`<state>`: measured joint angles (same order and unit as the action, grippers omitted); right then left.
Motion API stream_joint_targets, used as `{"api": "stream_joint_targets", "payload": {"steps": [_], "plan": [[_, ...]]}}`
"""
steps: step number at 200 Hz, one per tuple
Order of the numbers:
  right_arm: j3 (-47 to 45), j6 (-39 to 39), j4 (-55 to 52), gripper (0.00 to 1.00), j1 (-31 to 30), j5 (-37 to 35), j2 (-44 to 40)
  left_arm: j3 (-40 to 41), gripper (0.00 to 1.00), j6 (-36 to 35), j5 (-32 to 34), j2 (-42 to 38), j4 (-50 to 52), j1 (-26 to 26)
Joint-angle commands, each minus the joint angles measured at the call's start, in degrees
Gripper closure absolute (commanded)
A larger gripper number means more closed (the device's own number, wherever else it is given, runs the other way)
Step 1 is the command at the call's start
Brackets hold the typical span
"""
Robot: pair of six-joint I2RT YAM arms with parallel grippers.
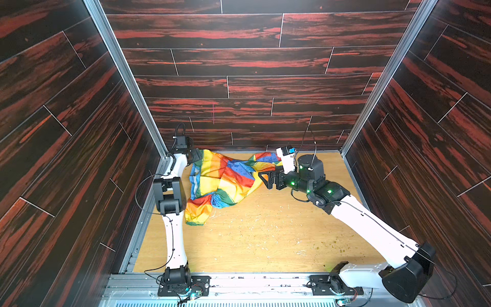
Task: Unzip the jacket
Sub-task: Flatten out the jacket at the center of the board.
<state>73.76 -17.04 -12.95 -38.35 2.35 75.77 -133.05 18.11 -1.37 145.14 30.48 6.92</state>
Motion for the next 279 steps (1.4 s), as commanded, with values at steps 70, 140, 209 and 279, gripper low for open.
{"api": "stream_joint_targets", "payload": {"steps": [70,140,209,279], "plan": [[5.3,0.9,-1.2,0.01,-0.3,0.8,3.7,-21.6,0.17,3.0,-7.2,14.8,6.7,1.9],[5.7,0.2,-0.8,0.01,-0.4,1.5,5.1,-21.3,0.25,4.7,-11.6,17.5,6.4,2.3],[5.0,-0.3,-1.6,0.02,-0.3,0.8,5.1,-21.4,0.42,6.1,-18.7,19.0,4.7,2.3],[4.6,-0.8,-2.3,0.03,-0.3,0.0,5.5,-21.8,0.95,6.5,-20.6,18.4,4.9,2.3]]}}
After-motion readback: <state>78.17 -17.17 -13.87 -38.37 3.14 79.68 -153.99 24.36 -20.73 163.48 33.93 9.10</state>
